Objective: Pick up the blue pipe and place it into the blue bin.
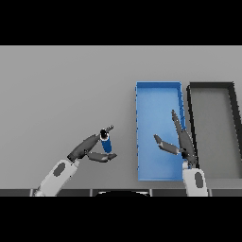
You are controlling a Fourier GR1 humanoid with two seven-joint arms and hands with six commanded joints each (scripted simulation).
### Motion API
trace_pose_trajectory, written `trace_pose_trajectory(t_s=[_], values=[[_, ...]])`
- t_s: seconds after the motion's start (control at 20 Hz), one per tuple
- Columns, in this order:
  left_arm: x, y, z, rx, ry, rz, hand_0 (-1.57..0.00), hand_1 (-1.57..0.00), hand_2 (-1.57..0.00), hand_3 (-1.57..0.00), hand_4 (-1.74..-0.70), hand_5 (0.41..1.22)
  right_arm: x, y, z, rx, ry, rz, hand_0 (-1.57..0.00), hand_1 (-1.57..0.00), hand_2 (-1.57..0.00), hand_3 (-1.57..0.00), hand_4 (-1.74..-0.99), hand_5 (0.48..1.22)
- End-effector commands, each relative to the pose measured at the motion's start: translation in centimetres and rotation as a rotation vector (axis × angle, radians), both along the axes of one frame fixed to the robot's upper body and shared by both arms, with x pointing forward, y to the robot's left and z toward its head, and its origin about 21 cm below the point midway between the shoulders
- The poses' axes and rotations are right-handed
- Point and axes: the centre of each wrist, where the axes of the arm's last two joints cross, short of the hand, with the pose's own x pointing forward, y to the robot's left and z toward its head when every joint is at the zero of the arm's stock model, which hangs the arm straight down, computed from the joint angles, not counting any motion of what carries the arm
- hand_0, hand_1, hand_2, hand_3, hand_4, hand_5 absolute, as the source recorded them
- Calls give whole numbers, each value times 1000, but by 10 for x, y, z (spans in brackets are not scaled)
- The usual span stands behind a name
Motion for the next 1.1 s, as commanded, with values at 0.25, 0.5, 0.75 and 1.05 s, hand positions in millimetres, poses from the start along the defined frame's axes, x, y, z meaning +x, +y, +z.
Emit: trace_pose_trajectory(t_s=[0.25, 0.5, 0.75, 1.05], values=[[5, -17, -9, -131, 22, -10, 1, -44, -166, -108, -1176, 601, -2, 1, 3, -26, 1, 11, 1, 1, 1, 1, -1186, 554], [7, -32, -11, -218, 49, 2, -648, -828, -936, -914, -1450, 941, -3, 0, 0, -6, -1, 8, 1, 1, 1, 1, -1189, 562], [-1, -40, -13, -229, 16, -33, -1269, -1327, -1363, -1320, -1586, 1129, -3, 1, 0, -19, 13, -2, 1, 1, 1, 1, -1176, 560], [-10, -47, -4, -272, -72, -46, -1492, -1507, -1516, -1505, -1494, 1197, -1, 1, -2, -35, 10, -1, 1, 1, 1, 1, -1160, 554]])
